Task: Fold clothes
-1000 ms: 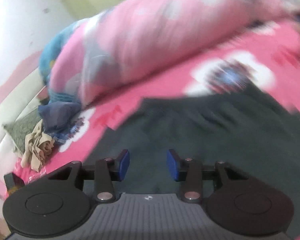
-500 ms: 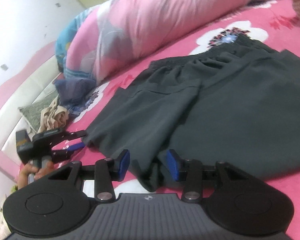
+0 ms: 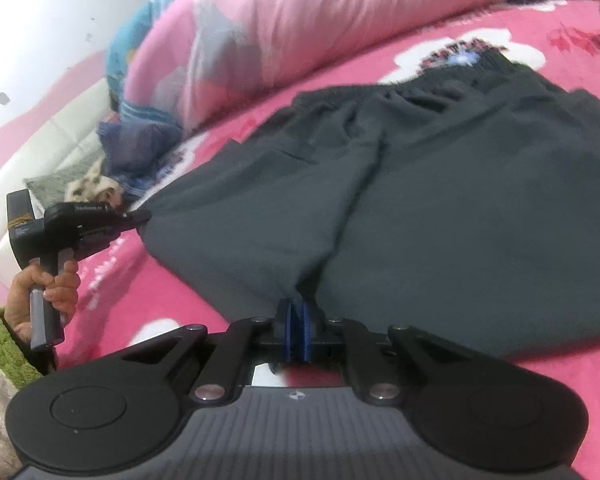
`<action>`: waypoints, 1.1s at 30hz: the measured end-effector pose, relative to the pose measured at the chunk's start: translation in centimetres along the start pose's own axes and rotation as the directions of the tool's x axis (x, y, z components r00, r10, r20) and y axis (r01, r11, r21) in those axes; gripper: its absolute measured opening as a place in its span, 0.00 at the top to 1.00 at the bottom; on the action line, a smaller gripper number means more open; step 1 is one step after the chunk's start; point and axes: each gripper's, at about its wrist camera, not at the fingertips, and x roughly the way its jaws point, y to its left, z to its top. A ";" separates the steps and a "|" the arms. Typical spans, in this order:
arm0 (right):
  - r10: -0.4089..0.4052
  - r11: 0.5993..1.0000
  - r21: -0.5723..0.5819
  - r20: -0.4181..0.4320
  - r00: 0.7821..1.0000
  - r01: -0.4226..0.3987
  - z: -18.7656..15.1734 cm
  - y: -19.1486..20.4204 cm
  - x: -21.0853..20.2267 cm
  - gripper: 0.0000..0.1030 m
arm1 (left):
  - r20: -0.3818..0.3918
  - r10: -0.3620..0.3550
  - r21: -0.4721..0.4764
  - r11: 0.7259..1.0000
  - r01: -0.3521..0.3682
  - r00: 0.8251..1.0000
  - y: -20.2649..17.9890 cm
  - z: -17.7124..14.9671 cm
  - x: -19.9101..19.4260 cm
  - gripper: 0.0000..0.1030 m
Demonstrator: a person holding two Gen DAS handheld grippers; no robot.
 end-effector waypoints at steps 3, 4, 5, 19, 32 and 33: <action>-0.014 1.000 0.004 -0.003 1.000 0.014 0.1 0.1 -0.5 0.91 | -0.005 0.040 0.062 0.997 -0.039 0.999 0.0 -0.3 0.5 0.80; -0.027 1.000 -0.004 0.002 1.000 0.027 0.2 0.2 -0.9 0.89 | -0.007 0.053 0.083 0.995 -0.052 0.999 0.0 -0.5 0.6 0.70; -0.043 0.999 -0.019 0.015 0.999 0.043 0.3 0.5 -1.5 0.88 | 0.010 0.070 0.098 0.993 -0.071 0.997 -0.1 -0.5 0.4 0.66; -0.165 0.928 -0.327 0.080 0.983 0.182 0.9 4.6 3.5 0.88 | -0.010 0.024 0.011 1.000 -0.024 1.000 0.2 -2.1 -1.8 0.57; -0.038 0.810 -0.570 0.190 0.981 0.142 0.0 13.4 3.1 0.64 | -0.070 -0.117 -0.188 0.977 0.102 0.991 2.9 -1.3 0.7 0.50; -0.044 0.788 -0.598 0.184 0.982 0.148 -0.4 14.2 3.8 0.64 | -0.069 -0.116 -0.185 0.977 0.102 0.991 2.8 -1.3 0.9 0.52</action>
